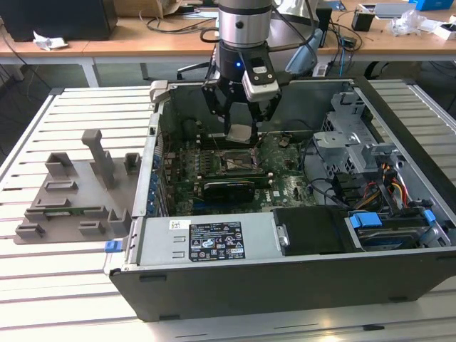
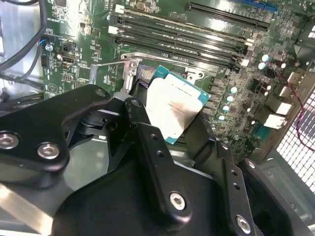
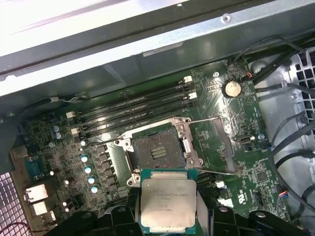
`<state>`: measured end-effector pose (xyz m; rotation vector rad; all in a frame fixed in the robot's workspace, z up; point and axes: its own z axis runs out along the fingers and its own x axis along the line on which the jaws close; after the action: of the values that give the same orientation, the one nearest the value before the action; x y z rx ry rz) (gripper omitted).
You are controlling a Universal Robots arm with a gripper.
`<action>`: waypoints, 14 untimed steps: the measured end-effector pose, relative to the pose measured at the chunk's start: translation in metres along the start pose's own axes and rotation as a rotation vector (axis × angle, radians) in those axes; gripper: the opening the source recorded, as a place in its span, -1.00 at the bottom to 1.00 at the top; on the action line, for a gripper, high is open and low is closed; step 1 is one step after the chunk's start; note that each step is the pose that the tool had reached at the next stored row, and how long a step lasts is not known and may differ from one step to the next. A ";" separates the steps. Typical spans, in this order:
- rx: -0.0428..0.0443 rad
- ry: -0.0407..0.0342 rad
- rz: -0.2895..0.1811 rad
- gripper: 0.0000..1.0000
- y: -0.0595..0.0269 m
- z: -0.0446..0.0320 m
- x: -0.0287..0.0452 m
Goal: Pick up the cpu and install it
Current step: 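Place the cpu into insertion slot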
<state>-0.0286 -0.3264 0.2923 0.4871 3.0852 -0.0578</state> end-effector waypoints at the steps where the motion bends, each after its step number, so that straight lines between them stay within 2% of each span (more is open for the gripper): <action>1: 0.0001 0.0003 0.008 0.09 0.0000 0.0000 0.0000; 10: 0.0028 0.0041 0.121 0.09 0.0000 0.0000 0.0000; 14: 0.0035 0.0051 0.150 0.09 0.0000 0.0000 0.0000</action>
<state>-0.0286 -0.3264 0.2924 0.7174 3.0428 -0.0598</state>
